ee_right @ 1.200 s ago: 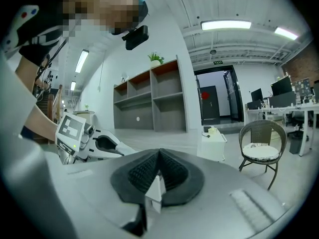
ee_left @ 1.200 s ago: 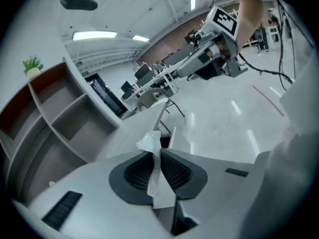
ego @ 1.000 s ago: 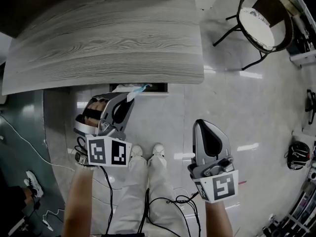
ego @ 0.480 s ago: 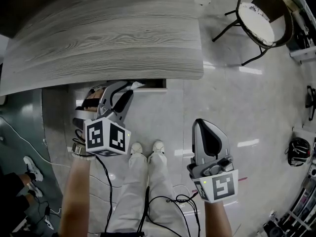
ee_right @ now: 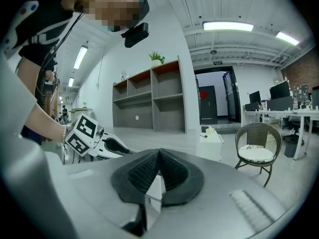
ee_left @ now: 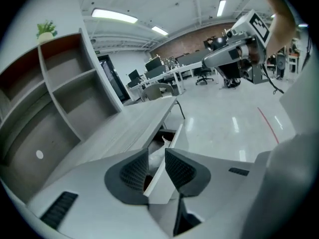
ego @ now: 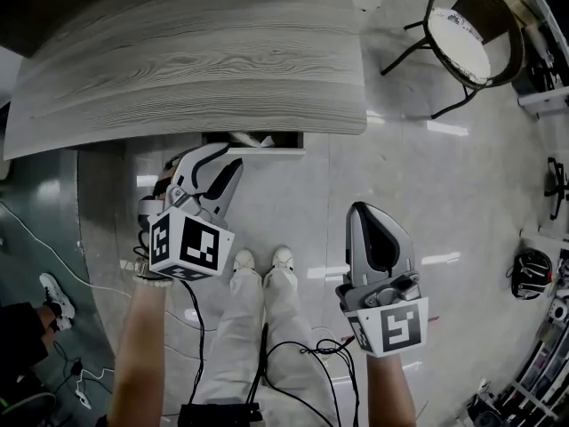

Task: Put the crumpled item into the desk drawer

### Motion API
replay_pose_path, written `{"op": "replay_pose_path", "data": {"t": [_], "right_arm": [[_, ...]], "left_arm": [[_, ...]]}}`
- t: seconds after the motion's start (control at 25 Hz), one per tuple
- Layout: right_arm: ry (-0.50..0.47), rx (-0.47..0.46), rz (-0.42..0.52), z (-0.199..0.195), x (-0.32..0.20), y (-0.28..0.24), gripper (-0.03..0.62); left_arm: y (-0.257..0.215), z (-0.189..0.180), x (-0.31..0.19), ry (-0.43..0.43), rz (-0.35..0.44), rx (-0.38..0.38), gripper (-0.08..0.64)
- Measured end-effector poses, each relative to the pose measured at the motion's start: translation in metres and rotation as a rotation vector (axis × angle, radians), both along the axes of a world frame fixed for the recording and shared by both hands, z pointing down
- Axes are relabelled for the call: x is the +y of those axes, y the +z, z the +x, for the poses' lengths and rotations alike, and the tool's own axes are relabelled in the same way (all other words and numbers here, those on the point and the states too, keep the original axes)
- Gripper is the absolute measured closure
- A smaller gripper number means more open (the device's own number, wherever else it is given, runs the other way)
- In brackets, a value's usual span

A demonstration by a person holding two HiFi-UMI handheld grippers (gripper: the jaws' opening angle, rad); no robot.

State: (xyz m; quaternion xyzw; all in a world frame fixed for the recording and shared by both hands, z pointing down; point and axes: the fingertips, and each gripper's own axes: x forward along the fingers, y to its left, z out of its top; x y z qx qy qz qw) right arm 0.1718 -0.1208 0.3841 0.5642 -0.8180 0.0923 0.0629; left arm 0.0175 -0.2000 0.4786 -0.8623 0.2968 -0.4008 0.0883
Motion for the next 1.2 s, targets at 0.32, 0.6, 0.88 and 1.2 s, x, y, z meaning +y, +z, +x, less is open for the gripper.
{"op": "replay_pose_path", "data": {"t": [0.32, 0.6, 0.88, 1.2], "right_arm": [[-0.002, 0.035, 0.086, -0.019, 0.006, -0.073, 0.583], [-0.026, 0.070, 0.144, -0.037, 0.019, -0.131, 0.583], [-0.062, 0.067, 0.216, -0.055, 0.032, -0.188, 0.583], [-0.071, 0.087, 0.315, -0.059, 0.052, -0.238, 0.583]], "left_arm": [[-0.102, -0.016, 0.022, -0.116, 0.034, 0.298, 0.543], [-0.200, -0.015, 0.053, -0.059, 0.121, 0.423, 0.552], [-0.278, -0.028, 0.081, -0.034, 0.221, 0.474, 0.552], [-0.338, -0.055, 0.111, -0.082, 0.297, 0.572, 0.552]]}}
